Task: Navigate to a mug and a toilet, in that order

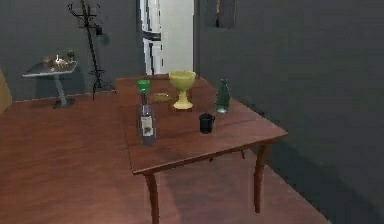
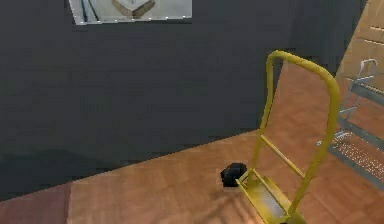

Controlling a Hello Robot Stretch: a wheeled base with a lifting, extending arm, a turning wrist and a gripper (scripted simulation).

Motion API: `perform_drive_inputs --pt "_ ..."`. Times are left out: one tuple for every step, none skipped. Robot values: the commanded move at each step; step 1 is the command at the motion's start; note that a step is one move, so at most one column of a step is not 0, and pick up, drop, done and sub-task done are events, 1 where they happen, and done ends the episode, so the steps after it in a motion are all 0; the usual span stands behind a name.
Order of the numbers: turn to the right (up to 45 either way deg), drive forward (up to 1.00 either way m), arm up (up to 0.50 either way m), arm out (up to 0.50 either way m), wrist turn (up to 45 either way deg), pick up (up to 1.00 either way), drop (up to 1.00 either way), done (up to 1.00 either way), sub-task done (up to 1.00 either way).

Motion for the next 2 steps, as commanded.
perform_drive_inputs --pt "0.0 0.4 0.0 0.0 0.0 0.0 0.0 0.0 0.0" --pt "0.0 0.0 0.0 0.0 0.0 0.0 0.0 0.0 1.0"
